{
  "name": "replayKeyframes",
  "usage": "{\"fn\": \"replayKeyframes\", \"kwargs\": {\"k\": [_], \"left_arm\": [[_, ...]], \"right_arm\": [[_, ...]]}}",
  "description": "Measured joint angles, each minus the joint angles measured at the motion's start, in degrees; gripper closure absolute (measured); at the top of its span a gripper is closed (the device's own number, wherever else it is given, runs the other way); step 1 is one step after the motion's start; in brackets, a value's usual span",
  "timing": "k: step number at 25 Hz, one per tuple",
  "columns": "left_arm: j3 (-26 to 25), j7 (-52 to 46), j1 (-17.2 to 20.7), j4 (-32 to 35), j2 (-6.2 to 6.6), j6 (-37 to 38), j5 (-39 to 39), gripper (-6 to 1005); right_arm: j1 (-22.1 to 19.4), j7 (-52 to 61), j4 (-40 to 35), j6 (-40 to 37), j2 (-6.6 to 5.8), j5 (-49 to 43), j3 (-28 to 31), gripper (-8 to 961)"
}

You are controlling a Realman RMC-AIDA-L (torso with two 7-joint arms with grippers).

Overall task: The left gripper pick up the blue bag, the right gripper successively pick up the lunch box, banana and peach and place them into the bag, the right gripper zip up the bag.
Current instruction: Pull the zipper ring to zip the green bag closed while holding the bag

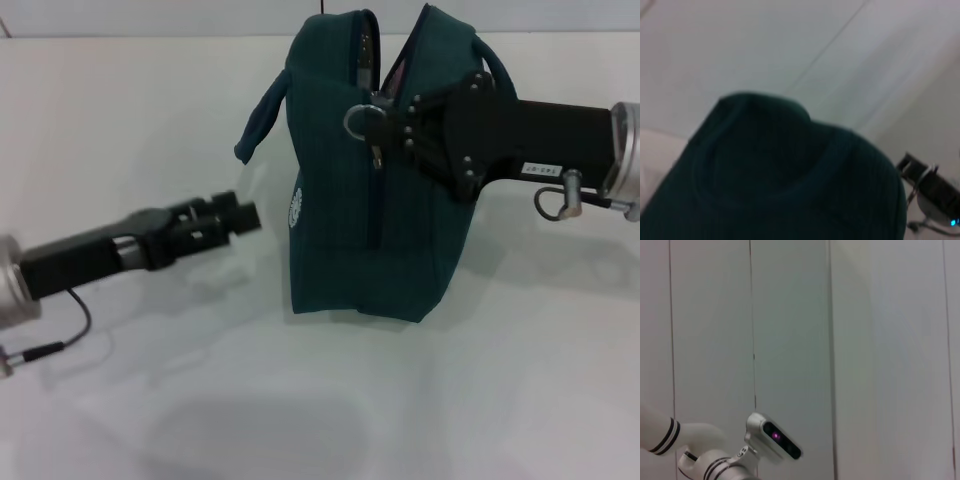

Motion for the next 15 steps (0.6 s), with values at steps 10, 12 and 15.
{"fn": "replayKeyframes", "kwargs": {"k": [10, 12, 15], "left_arm": [[-0.01, -0.2, -2.11, -0.69, -1.95, -2.09, 2.0, 136], [-0.01, -0.23, -2.37, -0.72, -2.0, -2.2, 2.01, 136], [-0.01, -0.23, -2.71, -0.75, -2.08, -2.45, 1.98, 136]], "right_arm": [[1.24, 0.0, 0.75, 0.15, -0.03, 0.01, -1.51, 942], [1.26, -0.01, 0.79, 0.15, -0.03, 0.01, -1.7, 942], [1.13, -0.01, 0.84, 0.15, -0.03, 0.01, -1.75, 942]]}}
